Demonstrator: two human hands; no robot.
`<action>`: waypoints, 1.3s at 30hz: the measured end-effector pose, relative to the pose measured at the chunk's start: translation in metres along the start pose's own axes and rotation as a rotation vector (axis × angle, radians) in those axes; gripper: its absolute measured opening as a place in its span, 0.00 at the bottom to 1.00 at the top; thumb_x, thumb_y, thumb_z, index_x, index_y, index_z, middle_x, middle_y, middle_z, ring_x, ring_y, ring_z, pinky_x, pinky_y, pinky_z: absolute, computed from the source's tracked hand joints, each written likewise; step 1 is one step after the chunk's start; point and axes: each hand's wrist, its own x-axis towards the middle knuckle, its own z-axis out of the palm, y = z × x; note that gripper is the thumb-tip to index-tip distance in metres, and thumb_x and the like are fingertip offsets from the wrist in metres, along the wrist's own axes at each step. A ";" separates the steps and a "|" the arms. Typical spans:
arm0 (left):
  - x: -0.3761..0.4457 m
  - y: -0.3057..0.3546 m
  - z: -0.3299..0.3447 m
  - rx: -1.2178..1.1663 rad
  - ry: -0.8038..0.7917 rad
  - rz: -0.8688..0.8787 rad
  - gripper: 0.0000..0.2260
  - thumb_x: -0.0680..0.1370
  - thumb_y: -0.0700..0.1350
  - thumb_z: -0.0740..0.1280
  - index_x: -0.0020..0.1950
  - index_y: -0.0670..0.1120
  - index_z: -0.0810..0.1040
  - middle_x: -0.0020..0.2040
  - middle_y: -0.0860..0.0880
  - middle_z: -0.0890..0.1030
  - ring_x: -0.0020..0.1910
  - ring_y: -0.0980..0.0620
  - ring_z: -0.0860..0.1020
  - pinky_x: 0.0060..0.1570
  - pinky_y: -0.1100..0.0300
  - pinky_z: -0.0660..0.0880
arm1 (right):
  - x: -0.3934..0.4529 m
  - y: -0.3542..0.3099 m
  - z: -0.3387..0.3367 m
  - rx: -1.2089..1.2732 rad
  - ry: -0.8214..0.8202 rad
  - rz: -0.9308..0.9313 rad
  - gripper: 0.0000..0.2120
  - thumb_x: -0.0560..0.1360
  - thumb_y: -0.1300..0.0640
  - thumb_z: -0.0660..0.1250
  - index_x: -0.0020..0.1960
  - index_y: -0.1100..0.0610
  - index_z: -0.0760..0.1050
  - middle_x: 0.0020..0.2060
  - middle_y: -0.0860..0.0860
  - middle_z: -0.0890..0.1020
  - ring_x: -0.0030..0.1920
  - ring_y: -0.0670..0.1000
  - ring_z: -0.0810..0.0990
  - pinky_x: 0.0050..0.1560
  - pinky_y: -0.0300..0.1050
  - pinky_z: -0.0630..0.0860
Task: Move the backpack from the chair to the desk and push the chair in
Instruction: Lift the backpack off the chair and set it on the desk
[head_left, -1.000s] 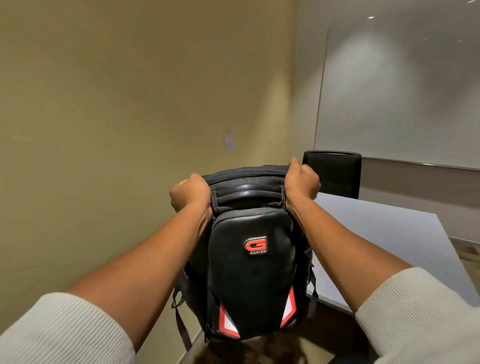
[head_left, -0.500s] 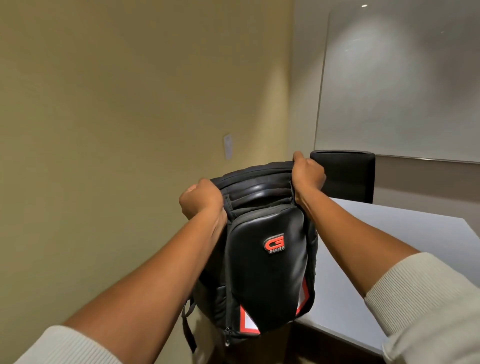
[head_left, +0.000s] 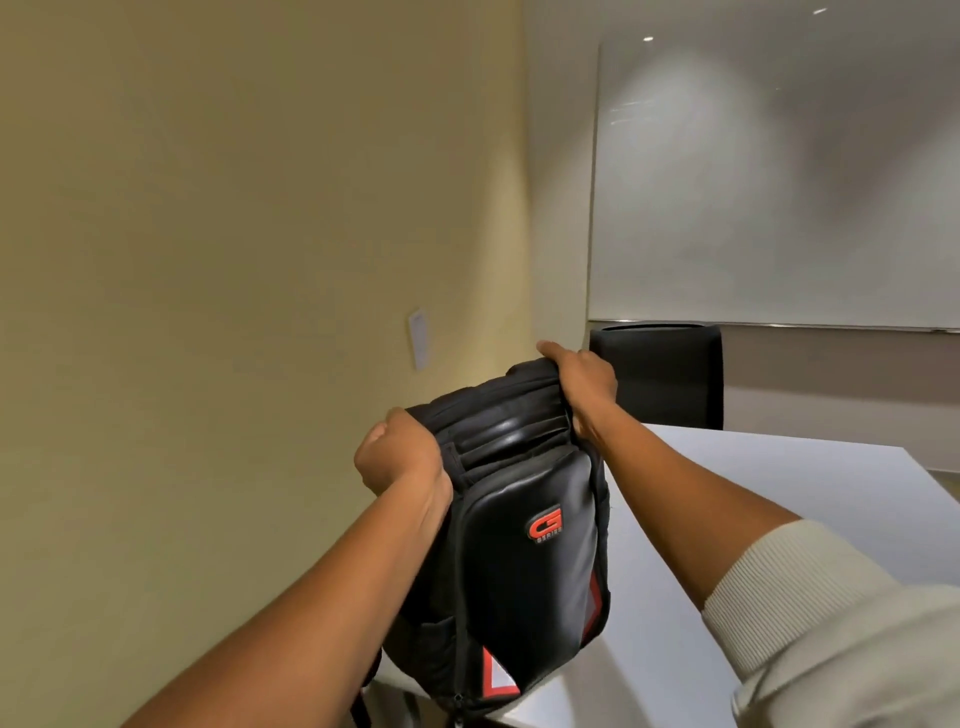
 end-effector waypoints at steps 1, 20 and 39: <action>0.008 -0.004 0.000 0.003 -0.006 -0.017 0.13 0.71 0.42 0.60 0.30 0.49 0.58 0.28 0.51 0.59 0.29 0.50 0.56 0.30 0.57 0.56 | 0.003 0.003 0.005 0.011 -0.006 0.001 0.24 0.66 0.38 0.71 0.48 0.57 0.78 0.48 0.54 0.82 0.50 0.56 0.80 0.58 0.56 0.78; 0.109 -0.064 0.096 -0.080 0.114 -0.221 0.12 0.76 0.52 0.61 0.41 0.47 0.80 0.46 0.47 0.82 0.48 0.44 0.81 0.56 0.45 0.78 | 0.158 0.035 0.117 -0.018 -0.209 0.061 0.17 0.63 0.44 0.77 0.42 0.53 0.76 0.46 0.53 0.81 0.46 0.53 0.80 0.46 0.50 0.80; 0.152 -0.140 0.141 0.172 0.212 -0.303 0.23 0.82 0.53 0.53 0.71 0.40 0.68 0.68 0.39 0.73 0.66 0.37 0.72 0.66 0.46 0.68 | 0.226 0.116 0.148 -0.192 -0.417 0.031 0.21 0.73 0.42 0.67 0.61 0.51 0.74 0.57 0.53 0.80 0.54 0.54 0.79 0.60 0.54 0.77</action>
